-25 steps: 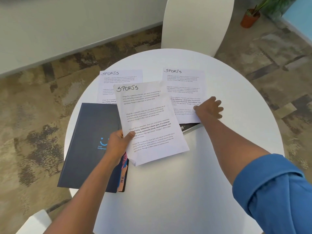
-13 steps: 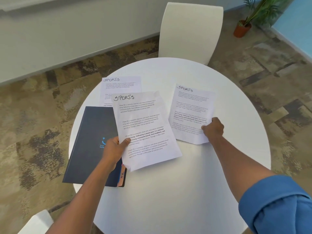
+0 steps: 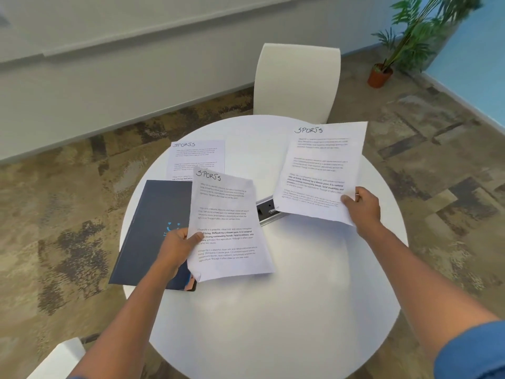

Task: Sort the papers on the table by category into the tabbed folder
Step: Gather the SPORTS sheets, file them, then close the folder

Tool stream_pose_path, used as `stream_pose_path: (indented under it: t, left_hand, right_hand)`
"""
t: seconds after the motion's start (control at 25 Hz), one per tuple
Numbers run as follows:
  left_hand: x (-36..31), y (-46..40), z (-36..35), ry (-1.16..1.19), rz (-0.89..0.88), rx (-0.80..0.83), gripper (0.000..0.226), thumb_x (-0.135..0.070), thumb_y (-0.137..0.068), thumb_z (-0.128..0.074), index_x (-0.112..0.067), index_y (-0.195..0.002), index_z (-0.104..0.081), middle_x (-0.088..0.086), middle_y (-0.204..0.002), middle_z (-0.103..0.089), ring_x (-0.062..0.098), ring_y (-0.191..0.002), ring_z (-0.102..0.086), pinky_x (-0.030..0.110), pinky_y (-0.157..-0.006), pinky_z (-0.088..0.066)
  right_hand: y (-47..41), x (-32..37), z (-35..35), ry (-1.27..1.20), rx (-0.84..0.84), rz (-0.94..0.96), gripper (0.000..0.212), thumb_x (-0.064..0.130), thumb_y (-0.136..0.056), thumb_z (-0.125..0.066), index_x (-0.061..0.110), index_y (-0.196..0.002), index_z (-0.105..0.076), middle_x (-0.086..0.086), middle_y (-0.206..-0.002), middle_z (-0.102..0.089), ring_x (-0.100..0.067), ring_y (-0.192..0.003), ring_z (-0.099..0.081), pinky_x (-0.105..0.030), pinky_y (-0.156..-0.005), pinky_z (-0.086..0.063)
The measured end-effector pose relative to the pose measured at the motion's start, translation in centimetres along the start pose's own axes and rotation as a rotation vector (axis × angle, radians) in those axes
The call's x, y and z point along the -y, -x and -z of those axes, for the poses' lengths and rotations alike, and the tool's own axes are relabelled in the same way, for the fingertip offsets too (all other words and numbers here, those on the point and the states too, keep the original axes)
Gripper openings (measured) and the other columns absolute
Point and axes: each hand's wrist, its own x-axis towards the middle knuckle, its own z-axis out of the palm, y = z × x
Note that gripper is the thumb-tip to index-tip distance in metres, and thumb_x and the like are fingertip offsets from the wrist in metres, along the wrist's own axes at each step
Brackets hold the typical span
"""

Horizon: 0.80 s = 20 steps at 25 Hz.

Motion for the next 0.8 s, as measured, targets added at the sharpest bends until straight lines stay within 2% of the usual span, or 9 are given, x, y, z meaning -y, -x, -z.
stream_pose_path:
  t: [0.12,0.24,0.4,0.52,0.68,0.8]
  left_hand:
    - [-1.1,2.0,-1.5,0.016,-0.066,0.007,0.014,-0.020,-0.095,-0.065,-0.009,-0.094,-0.072,0.004,-0.091,-0.077,0.020,-0.079,-0.073,0.032,-0.067,-0.055]
    - [-2.0,3.5,-3.8,0.069,-0.128,0.029,0.014,-0.016,-0.097,-0.059,-0.013,-0.099,-0.072,0.004,-0.095,-0.078,0.021,-0.084,-0.074,0.038,-0.075,-0.059]
    - [-2.7,5.3,-6.7,0.178,-0.145,0.047,0.029,-0.005,-0.094,-0.051,-0.018,-0.113,-0.069,-0.002,-0.105,-0.075,0.019,-0.093,-0.073,0.036,-0.082,-0.057]
    - [-2.7,6.2,-8.4,0.241,-0.162,0.035,0.035,-0.001,-0.090,-0.047,-0.017,-0.115,-0.067,0.002,-0.108,-0.075,0.022,-0.094,-0.071,0.039,-0.084,-0.056]
    - [-2.8,7.1,-9.4,0.318,-0.181,0.043,0.036,-0.003,-0.082,-0.044,-0.017,-0.103,-0.069,0.008,-0.101,-0.076,0.026,-0.085,-0.070,0.043,-0.079,-0.055]
    - [-2.7,7.2,-9.5,0.344,-0.194,0.041,0.037,-0.013,-0.076,-0.046,-0.017,-0.104,-0.069,0.010,-0.100,-0.076,0.031,-0.088,-0.070,0.046,-0.080,-0.055]
  right_hand:
    - [1.2,-0.4,0.9,-0.100,0.126,0.083,0.023,0.024,-0.081,-0.071,0.006,-0.085,-0.059,-0.011,-0.079,-0.061,-0.018,-0.072,-0.052,-0.032,-0.069,-0.044]
    - [4.0,-0.1,0.7,-0.143,0.249,0.143,0.007,0.012,-0.085,-0.071,0.010,-0.089,-0.066,-0.004,-0.085,-0.068,-0.015,-0.076,-0.059,-0.032,-0.075,-0.048]
    - [6.7,-1.1,0.2,-0.094,0.312,0.201,0.019,0.022,-0.081,-0.072,0.008,-0.090,-0.063,-0.020,-0.095,-0.067,-0.016,-0.077,-0.057,-0.034,-0.075,-0.046]
    - [8.1,-0.8,0.8,-0.123,0.319,0.207,0.005,0.015,-0.085,-0.070,0.018,-0.087,-0.067,-0.009,-0.091,-0.070,-0.017,-0.078,-0.061,-0.034,-0.075,-0.048]
    - [9.6,-0.2,1.6,-0.155,0.347,0.235,0.010,0.011,-0.088,-0.069,0.020,-0.091,-0.069,0.005,-0.090,-0.073,-0.016,-0.081,-0.065,-0.030,-0.075,-0.050]
    - [10.2,0.3,1.9,-0.154,0.336,0.256,0.010,0.011,-0.089,-0.068,0.020,-0.094,-0.069,0.008,-0.089,-0.072,-0.013,-0.077,-0.065,-0.024,-0.069,-0.047]
